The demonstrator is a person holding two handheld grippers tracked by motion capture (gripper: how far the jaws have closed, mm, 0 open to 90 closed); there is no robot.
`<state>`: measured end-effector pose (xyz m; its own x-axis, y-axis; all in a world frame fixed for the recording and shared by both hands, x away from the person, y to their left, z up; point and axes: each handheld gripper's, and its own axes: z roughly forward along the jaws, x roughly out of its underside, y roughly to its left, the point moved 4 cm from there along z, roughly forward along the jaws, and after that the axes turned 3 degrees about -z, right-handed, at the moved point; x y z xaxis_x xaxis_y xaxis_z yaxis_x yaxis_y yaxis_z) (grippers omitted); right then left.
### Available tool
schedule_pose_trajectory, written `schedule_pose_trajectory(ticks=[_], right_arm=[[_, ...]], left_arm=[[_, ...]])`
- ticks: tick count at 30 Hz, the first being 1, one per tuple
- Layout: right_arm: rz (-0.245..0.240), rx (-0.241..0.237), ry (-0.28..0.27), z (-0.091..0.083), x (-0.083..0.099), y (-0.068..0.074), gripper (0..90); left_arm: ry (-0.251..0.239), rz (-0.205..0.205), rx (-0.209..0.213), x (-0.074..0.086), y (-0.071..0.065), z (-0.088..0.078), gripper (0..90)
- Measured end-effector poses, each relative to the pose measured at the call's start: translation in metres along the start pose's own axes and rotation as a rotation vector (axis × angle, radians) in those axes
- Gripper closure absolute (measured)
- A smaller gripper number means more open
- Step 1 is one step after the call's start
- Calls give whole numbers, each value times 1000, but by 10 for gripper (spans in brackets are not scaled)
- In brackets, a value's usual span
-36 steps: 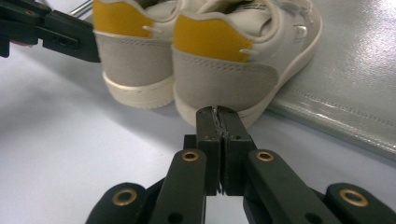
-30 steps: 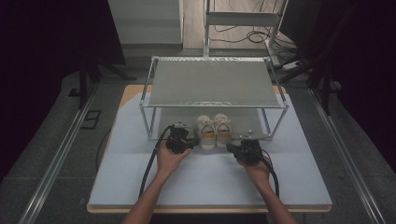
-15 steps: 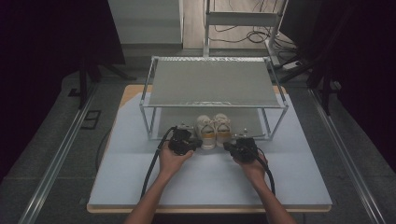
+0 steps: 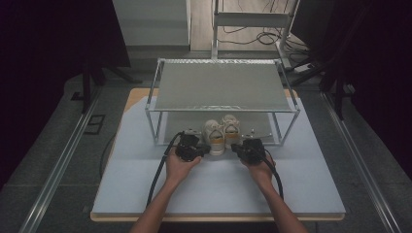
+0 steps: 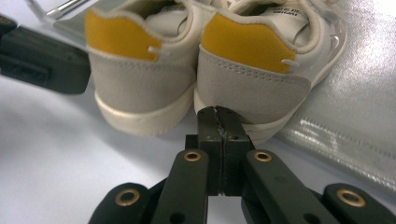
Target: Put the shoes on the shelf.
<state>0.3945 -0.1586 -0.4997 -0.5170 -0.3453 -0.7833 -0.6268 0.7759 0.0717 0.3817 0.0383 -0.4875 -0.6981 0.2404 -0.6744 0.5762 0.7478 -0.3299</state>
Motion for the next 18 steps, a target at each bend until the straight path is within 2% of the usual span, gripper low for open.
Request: schedule_pose_trajectory(ticks=[11, 18], right_arm=[[24, 19, 8, 14, -8, -6, 886], [23, 23, 7, 13, -8, -6, 885]], left_arm=[[1, -3, -5, -1, -1, 1, 873], [2, -1, -22, -4, 0, 3, 860]])
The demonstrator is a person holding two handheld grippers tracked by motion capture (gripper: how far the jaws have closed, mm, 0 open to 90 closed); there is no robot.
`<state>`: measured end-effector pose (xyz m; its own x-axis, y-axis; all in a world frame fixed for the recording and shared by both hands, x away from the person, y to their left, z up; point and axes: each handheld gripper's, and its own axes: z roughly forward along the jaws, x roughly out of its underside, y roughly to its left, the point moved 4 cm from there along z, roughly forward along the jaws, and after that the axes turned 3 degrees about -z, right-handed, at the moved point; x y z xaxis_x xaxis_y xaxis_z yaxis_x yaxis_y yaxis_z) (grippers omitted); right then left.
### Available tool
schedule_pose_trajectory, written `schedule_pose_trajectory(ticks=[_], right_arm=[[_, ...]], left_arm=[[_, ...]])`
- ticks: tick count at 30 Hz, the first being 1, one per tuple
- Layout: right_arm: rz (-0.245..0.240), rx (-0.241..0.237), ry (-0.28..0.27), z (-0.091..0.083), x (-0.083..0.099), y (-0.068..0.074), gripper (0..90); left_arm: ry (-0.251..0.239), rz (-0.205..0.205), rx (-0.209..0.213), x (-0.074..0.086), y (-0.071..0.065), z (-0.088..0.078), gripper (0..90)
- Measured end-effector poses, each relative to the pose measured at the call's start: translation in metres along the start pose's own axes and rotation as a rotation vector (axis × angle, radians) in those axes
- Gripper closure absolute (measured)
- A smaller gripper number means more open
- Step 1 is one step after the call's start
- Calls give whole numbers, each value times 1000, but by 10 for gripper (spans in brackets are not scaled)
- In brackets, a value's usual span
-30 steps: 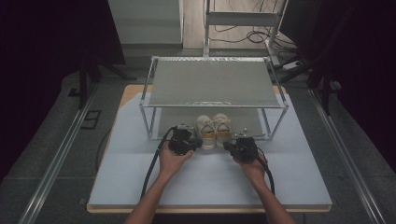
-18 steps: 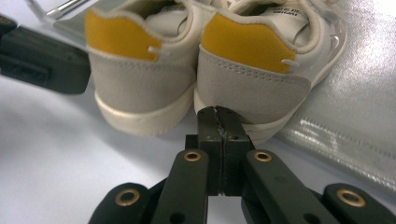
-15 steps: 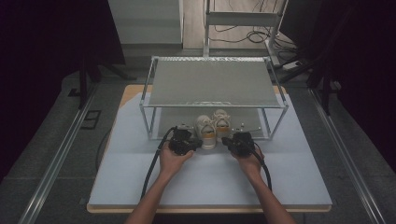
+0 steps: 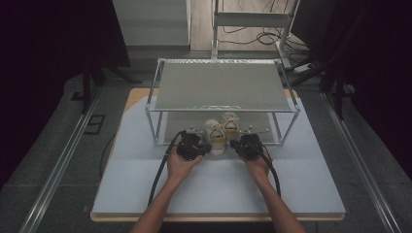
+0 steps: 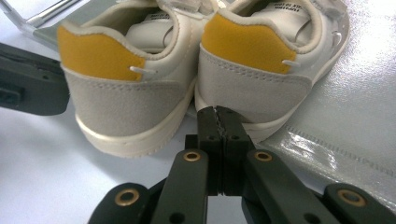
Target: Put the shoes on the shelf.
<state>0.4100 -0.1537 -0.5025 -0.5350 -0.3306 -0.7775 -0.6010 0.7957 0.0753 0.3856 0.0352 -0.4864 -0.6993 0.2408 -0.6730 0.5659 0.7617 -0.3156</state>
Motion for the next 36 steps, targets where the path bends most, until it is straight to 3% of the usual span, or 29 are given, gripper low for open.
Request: schedule_pose_trajectory(ticks=[4, 12, 13, 14, 21, 22, 36], right_arm=[[-1, -2, -1, -1, 0, 0, 885], [-5, -13, 3, 0, 0, 1, 886], [-5, -15, 5, 1, 0, 1, 886], [-5, -15, 7, 1, 0, 1, 886], [-2, -24, 4, 1, 0, 0, 887], [-1, -24, 4, 1, 0, 1, 887], [0, -27, 19, 2, 1, -3, 888]], left_arm=[[6, 5, -18, -4, 2, 2, 860], [6, -25, -27, -10, 10, 6, 860], [6, -23, -36, -12, 11, 7, 860], [9, 4, -40, -15, 14, 9, 863], [5, 6, -49, -22, 17, 12, 868], [12, 31, -49, -24, 20, 13, 868], [29, 31, -59, -31, 24, 19, 852]])
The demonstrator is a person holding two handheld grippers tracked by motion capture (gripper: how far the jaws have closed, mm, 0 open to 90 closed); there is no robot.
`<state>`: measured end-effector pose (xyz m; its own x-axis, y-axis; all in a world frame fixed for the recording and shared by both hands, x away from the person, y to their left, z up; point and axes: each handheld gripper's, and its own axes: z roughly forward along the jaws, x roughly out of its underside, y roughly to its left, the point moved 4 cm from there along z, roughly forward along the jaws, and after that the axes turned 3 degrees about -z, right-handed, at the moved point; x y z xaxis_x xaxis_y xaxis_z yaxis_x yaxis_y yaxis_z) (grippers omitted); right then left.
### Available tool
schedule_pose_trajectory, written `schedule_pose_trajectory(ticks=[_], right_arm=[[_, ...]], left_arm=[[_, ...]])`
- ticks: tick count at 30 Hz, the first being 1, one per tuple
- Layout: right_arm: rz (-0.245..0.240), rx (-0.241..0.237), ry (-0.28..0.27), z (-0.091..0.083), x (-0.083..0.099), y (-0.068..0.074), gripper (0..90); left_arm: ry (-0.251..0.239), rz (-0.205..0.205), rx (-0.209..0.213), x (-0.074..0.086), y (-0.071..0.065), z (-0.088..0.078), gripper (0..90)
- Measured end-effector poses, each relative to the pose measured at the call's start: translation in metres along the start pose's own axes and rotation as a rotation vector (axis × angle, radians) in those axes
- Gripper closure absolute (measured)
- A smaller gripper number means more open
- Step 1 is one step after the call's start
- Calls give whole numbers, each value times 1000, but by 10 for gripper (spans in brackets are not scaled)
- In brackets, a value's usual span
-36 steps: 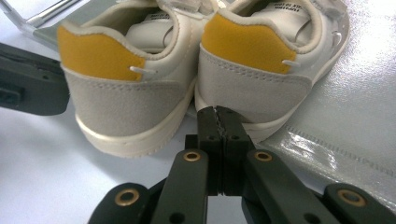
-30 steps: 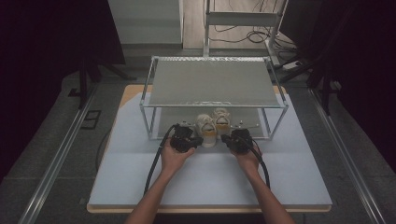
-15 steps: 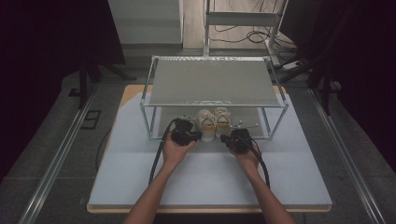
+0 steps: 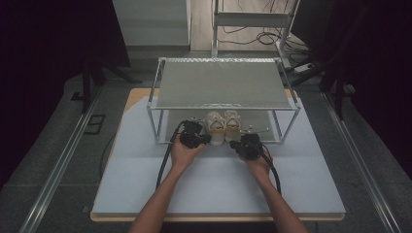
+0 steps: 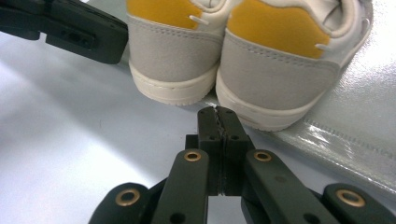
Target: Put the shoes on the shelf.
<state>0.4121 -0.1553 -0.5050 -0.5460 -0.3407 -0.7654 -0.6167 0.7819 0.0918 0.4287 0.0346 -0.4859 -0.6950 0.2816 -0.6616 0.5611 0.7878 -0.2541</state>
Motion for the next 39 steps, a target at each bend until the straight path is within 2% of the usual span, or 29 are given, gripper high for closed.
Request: schedule_pose_trajectory(ticks=[8, 13, 16, 19, 20, 23, 25, 27, 30, 34, 36, 37, 39], right_arm=[[6, 1, 10, 2, 2, -2, 888], [2, -4, 9, 2, 2, 0, 888], [0, -8, 13, 2, 3, 1, 888], [-2, -9, 11, 2, 2, 2, 889], [-4, -6, 9, 2, 2, 1, 888], [-2, 4, 2, 1, 0, 0, 889], [-3, 11, -3, 1, -1, -1, 889], [-1, 25, -11, 0, -4, -4, 889], [0, 49, -25, -1, -8, -8, 889], [2, 41, -22, 1, -14, -10, 891], [-31, 63, -28, 2, -18, -8, 891], [-38, 75, -30, 3, -19, -8, 891], [-41, 83, -30, 4, -19, -8, 891]], left_arm=[[-2, -20, 0, -1, 4, 3, 846], [4, -12, -29, -4, 6, 4, 843], [7, -21, -36, -6, 7, 5, 843], [14, -64, -47, -7, 9, 6, 845], [12, -118, -43, -8, 8, 8, 846], [8, -108, -45, -9, 13, 9, 849], [7, -113, -48, -9, 11, 9, 854], [7, -130, -34, -9, 9, 10, 856], [10, -116, -41, -9, 11, 9, 857], [11, -118, -34, -9, 10, 10, 859], [12, -115, -37, -9, 9, 11, 864], [11, -154, -35, -8, 6, 11, 864], [10, -158, -34, -8, 5, 11, 867]])
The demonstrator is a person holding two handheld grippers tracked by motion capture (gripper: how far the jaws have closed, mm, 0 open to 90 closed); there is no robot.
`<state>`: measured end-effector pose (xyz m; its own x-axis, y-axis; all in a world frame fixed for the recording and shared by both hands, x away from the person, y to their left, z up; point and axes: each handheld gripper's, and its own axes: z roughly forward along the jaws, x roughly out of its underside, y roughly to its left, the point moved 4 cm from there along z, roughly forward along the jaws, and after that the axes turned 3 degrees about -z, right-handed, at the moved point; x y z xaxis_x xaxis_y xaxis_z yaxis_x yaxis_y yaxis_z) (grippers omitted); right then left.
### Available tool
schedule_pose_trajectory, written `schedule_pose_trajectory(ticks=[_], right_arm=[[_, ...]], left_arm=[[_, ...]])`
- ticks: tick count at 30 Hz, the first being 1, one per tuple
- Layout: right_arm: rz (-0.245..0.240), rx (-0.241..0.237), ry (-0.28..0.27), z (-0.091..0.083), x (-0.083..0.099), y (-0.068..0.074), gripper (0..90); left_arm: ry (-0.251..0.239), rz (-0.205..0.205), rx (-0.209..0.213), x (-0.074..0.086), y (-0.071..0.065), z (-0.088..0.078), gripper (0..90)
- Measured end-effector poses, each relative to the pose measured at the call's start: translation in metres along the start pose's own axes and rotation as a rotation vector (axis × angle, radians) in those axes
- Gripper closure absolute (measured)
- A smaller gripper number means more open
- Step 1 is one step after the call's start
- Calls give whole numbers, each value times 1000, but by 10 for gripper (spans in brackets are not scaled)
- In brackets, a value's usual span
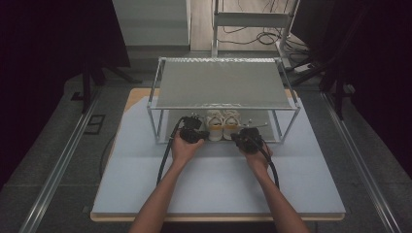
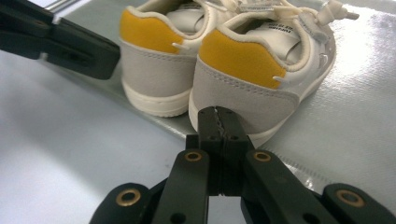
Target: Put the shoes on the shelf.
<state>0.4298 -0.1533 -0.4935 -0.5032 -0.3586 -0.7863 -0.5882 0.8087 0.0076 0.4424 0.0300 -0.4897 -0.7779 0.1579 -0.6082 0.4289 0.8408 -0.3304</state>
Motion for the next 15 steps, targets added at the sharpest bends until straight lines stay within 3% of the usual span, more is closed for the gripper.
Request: schedule_pose_trajectory(ticks=[4, 8, 11, 12, 14, 15], right_arm=[[23, 17, 11, 7, 3, -6, 891], [47, 14, -2, 13, 5, -12, 891], [46, 13, -7, 13, 5, -12, 891], [43, 14, -5, 14, 5, -11, 891], [45, 9, -3, 14, 5, -12, 891], [46, 9, -3, 14, 5, -12, 891]], left_arm=[[1, 0, 4, 0, 0, 0, 870], [4, 38, 8, -1, 3, 0, 869], [17, 57, 54, 0, 2, -2, 865], [12, 89, 65, -1, 0, -2, 865], [14, 92, 60, -1, -2, -2, 866], [16, 68, 60, -2, -4, -1, 871]])
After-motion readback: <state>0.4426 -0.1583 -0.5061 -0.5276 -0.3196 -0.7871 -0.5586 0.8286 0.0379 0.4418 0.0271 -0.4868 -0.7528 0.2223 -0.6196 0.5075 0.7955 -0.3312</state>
